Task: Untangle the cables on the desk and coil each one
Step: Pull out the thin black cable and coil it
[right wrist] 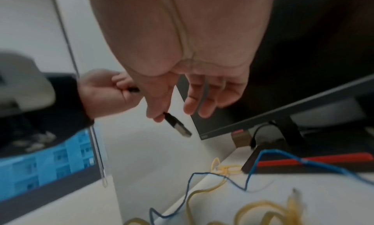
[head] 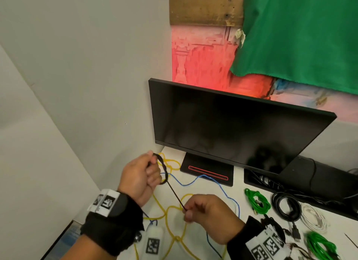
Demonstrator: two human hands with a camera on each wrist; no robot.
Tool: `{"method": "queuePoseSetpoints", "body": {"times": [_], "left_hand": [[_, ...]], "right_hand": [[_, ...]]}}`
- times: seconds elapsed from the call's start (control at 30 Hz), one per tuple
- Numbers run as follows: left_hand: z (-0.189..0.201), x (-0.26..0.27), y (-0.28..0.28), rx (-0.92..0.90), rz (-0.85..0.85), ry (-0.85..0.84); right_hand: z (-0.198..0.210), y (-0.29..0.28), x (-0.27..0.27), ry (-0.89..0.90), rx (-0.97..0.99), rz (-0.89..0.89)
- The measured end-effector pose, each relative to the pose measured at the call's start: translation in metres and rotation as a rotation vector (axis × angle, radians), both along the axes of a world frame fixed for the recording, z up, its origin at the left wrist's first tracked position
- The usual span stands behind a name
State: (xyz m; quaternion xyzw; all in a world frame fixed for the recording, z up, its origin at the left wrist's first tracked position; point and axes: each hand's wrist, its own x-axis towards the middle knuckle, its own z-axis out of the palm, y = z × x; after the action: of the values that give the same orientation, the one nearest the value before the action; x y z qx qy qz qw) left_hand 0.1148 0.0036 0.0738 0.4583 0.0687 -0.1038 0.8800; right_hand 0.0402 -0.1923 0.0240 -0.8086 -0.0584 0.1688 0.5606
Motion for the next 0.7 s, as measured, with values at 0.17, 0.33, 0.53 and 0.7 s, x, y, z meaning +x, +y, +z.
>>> {"method": "queuePoseSetpoints", "body": {"times": [0.17,0.33,0.53,0.7], "left_hand": [[-0.006,-0.015,-0.021,-0.095,-0.098,0.045],[-0.001,-0.005,-0.013,-0.028,0.017,0.010],[-0.014,-0.007,0.000,0.651,-0.078,-0.230],[-0.019,-0.019,-0.008,0.339,-0.193,-0.106]], "right_hand": [[0.002,0.007,0.007,-0.271,-0.525,0.014],[0.008,-0.002,0.015,-0.264,-0.161,-0.253],[0.013,-0.017,0.026,-0.288,0.142,-0.532],[0.009,-0.019,0.034,-0.182,0.313,-0.702]]}}
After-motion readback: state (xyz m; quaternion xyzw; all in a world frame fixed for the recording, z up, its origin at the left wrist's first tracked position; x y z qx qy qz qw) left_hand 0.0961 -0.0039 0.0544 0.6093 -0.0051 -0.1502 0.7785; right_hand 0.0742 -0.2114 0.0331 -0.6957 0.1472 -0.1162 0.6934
